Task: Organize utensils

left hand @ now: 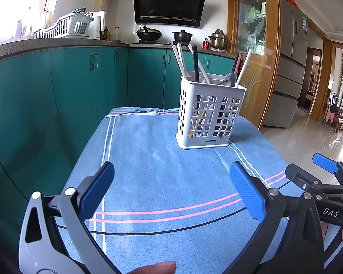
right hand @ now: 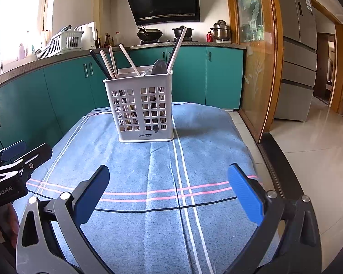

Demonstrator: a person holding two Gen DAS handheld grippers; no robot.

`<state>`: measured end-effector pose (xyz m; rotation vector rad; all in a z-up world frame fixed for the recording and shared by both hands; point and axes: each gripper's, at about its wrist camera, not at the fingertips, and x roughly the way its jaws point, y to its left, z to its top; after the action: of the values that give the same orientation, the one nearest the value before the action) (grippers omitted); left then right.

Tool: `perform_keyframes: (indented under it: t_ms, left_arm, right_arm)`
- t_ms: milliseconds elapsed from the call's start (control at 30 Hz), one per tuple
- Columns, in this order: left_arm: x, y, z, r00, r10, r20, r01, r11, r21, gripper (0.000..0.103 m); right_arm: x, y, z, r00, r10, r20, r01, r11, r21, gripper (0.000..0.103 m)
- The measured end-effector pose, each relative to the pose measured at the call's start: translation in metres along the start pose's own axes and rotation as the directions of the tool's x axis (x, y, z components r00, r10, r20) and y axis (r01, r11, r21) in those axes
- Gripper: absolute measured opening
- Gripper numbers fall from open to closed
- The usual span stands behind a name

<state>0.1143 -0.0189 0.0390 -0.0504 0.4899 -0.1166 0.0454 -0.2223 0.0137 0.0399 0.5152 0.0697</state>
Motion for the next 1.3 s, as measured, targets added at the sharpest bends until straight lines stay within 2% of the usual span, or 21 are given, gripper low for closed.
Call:
perform_keyframes:
  t_ms: [1300]
  left_arm:
    - [0.0014, 0.0008, -0.0043, 1.000, -0.008, -0.018, 0.008, 1.000, -0.002, 0.100]
  right_arm:
    - [-0.0004, -0.0018, -0.0010, 1.000, -0.002, -0.004, 0.002, 1.000, -0.003, 0.100]
